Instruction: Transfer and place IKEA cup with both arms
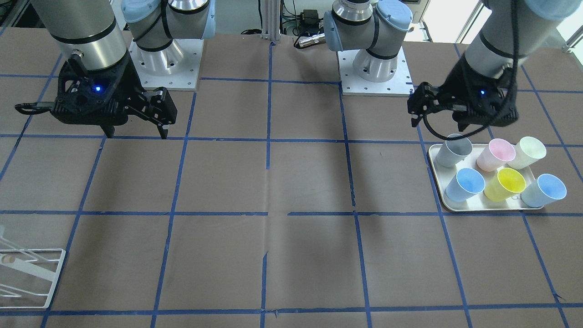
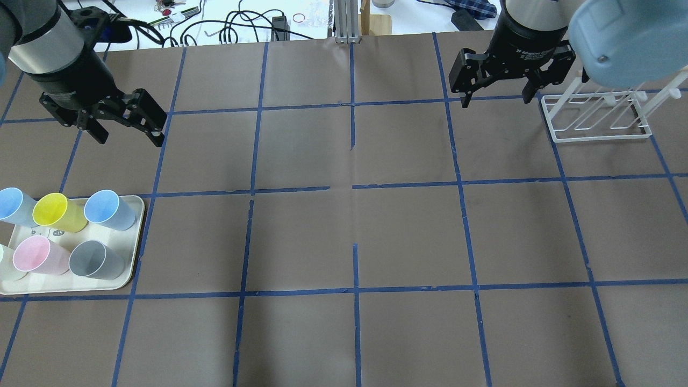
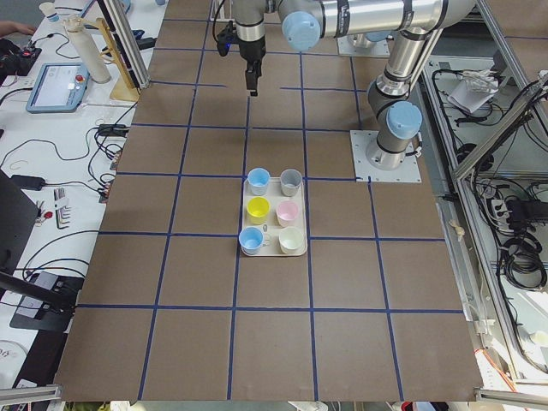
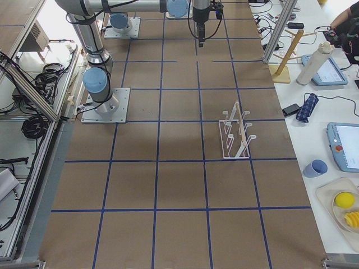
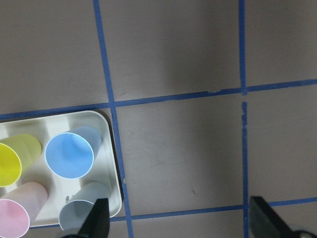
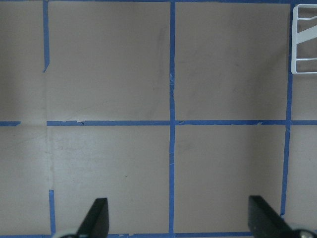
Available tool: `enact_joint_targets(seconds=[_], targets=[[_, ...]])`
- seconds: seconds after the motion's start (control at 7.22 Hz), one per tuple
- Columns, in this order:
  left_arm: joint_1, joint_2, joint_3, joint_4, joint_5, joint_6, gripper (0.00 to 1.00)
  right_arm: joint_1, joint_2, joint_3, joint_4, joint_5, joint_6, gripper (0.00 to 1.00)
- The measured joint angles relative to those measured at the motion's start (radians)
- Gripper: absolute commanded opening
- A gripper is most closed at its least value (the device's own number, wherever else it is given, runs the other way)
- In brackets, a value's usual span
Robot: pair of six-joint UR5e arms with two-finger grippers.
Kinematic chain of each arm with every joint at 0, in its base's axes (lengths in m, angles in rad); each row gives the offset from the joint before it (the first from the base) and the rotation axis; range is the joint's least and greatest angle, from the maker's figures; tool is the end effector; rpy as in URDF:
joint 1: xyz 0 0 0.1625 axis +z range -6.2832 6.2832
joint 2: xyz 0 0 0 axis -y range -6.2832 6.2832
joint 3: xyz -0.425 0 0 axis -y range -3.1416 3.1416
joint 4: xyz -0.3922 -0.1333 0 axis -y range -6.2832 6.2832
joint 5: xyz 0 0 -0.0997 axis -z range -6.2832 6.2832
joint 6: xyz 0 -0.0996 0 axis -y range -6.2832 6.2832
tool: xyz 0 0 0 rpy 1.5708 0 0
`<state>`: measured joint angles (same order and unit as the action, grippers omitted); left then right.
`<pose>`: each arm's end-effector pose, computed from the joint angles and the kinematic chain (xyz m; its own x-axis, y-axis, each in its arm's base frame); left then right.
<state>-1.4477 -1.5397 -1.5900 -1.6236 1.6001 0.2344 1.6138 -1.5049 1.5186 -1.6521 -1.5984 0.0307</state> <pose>-0.0711 -0.4869 0.4884 -0.9935 0.1121 -0.0190 0.1111 0.9927 0.0466 0.1531 -0.5202 0.4886 -0.9996 -0.0105 0.0255 -0.0122 0.9976 -0.0684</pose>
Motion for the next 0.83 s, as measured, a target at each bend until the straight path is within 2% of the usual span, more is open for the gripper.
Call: enact_joint_targets(seconds=[0.42,0.83], targets=[[-0.130,0.137,-0.101,-0.027,-0.005,-0.060,1.00,0.000,0.000,0.000,0.000,0.000,0.001,1.00],[-0.143,0.178,-0.154,-0.021,0.003,-0.062,1.00,0.000,0.000,0.000,0.000,0.001,0.000,1.00]])
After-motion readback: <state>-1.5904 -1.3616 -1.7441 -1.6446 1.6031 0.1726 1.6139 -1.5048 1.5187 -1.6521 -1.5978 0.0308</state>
